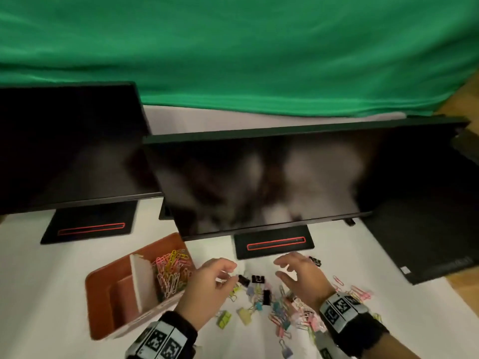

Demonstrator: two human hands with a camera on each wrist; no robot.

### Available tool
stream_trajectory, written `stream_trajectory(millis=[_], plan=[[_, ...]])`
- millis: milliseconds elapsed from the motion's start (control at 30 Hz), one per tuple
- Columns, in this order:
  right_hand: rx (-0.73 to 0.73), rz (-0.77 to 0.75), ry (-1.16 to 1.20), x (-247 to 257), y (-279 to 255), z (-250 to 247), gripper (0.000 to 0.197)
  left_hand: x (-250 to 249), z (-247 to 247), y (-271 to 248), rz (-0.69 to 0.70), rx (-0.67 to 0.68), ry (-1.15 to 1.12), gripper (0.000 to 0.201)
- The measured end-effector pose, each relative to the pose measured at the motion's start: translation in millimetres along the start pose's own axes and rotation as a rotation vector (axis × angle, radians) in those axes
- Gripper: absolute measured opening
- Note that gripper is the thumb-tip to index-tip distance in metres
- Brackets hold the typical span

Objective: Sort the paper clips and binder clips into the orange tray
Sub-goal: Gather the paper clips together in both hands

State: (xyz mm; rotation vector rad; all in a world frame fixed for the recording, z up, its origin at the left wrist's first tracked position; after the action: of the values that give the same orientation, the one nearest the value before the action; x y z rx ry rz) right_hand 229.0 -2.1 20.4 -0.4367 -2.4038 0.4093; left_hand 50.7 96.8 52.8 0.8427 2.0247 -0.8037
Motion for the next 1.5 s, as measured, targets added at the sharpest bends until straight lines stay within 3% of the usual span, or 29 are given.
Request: stream_trajectory(millis=[167,300,533,867,1033,1100,1200,1300,1367,1500], plan=[[-0.037,0.23,-0.029,-104,-19,-34,0.041,-31,84,50,0.018,0.162,0.048,0.032],[0.088,0.192,-0.001,-128,3,-29,0.043,-42,139,90,-0.011,0.269,0.21,0.045],[0.15,0.089,0.039,-145,32,-27,0.018,-38,192,138,-0.081,0.364,0.397,0.055],[-0.001,0.1,0.226,-203,9,-81,0.004,-58,222,162,0.028,0.37,0.603,0.065],[-0.034,0.184,0.157,-228,-2,-82,0.018,-51,233,165,0.029,0.405,0.575,0.053],[-0.088,0.122,0.057,-219,-12,-87,0.026,-48,231,163,0.028,0.386,0.542,0.041],[0.061,-0.02,0.028,-189,-22,-66,0.036,-43,225,159,0.021,0.341,0.525,0.033],[0.274,0.018,-0.086,-181,-26,-26,0.052,-40,222,158,0.004,0.315,0.495,0.027],[0.287,0.081,-0.075,-186,-24,-14,0.053,-38,219,158,-0.02,0.296,0.475,0.022],[0.233,0.132,0.007,-190,-14,-14,0.037,-32,215,157,-0.094,0.274,0.463,0.021]])
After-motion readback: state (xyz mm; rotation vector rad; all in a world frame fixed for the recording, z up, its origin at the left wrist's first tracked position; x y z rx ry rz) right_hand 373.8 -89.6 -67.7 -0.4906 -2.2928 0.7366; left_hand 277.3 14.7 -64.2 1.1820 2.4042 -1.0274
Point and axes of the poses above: each hand's wrist, its own y-axis towards the middle knuckle, its own z-axis out of the palm, x = y × z, the point moved 10 cm from there along y, towards the middle knuckle, and after that the axes turned 11 degrees about x, right-handed, at the moved point
